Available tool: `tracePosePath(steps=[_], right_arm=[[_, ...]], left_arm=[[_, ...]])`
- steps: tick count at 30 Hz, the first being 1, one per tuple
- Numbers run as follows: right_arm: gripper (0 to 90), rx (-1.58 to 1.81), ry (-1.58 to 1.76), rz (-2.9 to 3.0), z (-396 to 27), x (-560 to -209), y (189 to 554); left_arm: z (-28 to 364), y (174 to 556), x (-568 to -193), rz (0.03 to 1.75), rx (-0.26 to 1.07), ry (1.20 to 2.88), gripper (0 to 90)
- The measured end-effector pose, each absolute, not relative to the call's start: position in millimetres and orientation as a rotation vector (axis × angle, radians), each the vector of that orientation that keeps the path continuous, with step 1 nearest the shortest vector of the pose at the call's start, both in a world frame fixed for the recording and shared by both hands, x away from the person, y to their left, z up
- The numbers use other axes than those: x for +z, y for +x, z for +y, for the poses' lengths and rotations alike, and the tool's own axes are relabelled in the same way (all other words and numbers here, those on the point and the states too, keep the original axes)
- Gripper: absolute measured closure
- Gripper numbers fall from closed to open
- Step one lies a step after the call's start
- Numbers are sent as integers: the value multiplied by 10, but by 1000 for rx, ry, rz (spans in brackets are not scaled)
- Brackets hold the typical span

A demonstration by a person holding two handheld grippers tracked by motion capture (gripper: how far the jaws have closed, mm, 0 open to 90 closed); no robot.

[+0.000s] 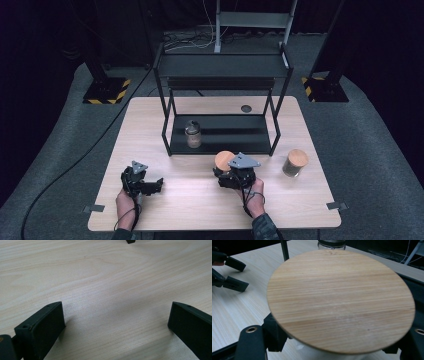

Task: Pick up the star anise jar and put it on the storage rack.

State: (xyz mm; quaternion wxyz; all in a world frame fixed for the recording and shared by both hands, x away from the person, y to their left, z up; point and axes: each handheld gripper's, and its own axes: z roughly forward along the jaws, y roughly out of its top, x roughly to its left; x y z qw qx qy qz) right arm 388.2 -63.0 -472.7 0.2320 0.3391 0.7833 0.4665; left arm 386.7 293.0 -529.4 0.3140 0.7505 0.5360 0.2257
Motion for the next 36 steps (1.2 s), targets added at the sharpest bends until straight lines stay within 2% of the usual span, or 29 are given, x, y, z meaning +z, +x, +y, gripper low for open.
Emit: tracePosePath(steps=[36], right_arm=[[249, 1261, 933, 2164, -596, -4801, 4164]], left_arm=[[2932, 3869, -5294, 1414, 592, 1978, 3]])
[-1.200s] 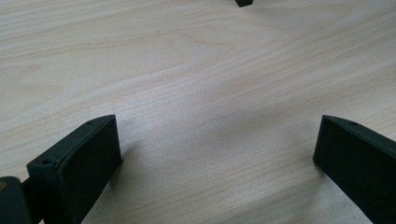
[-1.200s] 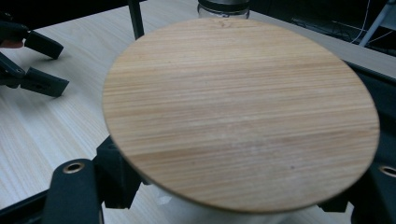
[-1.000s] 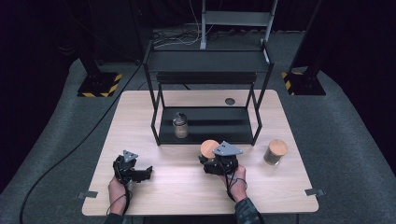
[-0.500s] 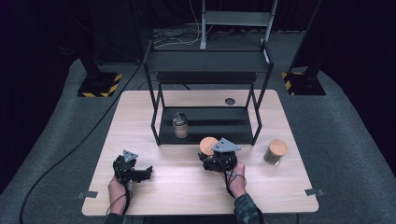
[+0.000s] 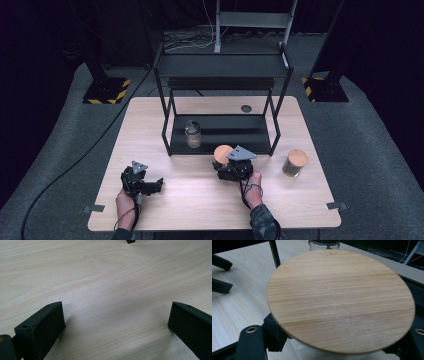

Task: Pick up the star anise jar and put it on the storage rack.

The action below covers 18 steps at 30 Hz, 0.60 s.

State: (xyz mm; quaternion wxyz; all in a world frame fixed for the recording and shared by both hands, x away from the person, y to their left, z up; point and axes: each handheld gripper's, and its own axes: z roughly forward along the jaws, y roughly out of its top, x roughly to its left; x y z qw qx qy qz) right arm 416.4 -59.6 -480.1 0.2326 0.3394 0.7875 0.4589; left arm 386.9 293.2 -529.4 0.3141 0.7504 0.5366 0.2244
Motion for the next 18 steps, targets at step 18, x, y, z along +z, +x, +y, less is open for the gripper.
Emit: tracePosePath(steps=[18], right_arm=[[249, 1248, 944, 2173, -569, -4857, 4298]], left_arm=[[2932, 3869, -5294, 1415, 591, 1978, 3]])
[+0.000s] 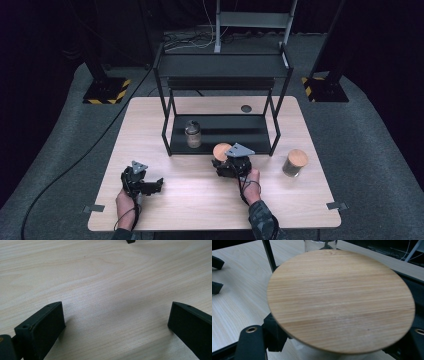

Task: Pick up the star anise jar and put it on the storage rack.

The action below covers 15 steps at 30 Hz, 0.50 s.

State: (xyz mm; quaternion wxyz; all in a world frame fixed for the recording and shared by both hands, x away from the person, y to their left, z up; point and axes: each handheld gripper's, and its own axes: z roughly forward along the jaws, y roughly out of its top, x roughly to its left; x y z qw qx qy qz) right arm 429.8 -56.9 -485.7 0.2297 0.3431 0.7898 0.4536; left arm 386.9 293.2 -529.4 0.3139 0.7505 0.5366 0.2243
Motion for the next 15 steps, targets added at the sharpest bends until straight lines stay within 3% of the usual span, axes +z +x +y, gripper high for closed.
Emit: tracePosePath(steps=[15], right_arm=[[249, 1235, 959, 2175, -584, -4888, 4373]], left_arm=[[2930, 3867, -5294, 1413, 595, 1978, 3]])
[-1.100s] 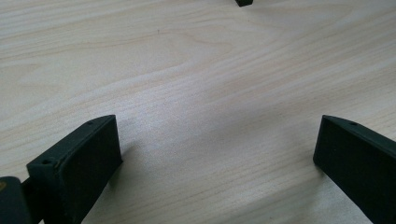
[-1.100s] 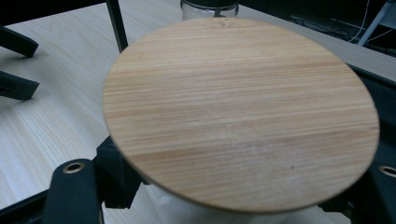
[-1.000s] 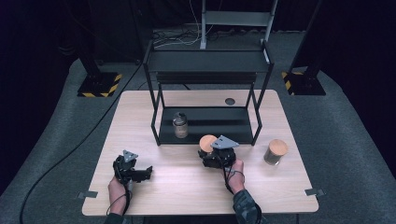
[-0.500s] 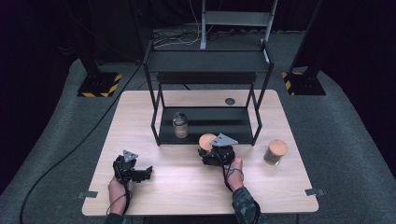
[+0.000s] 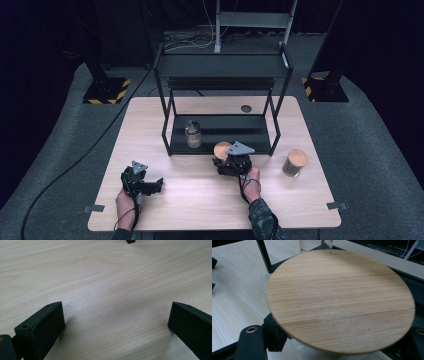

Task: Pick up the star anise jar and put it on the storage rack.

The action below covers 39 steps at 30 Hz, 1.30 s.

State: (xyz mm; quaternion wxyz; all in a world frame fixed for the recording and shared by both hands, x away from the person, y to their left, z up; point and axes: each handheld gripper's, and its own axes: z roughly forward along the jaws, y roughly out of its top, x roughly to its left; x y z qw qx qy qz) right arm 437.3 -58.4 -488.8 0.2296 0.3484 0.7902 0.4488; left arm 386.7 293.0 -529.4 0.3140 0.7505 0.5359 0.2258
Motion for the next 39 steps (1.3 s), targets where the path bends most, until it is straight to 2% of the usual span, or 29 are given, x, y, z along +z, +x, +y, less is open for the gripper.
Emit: tracePosePath(steps=[39], right_arm=[[249, 1226, 972, 2158, -590, -4856, 4610]], left_arm=[[2932, 3869, -5294, 1414, 591, 1978, 3]])
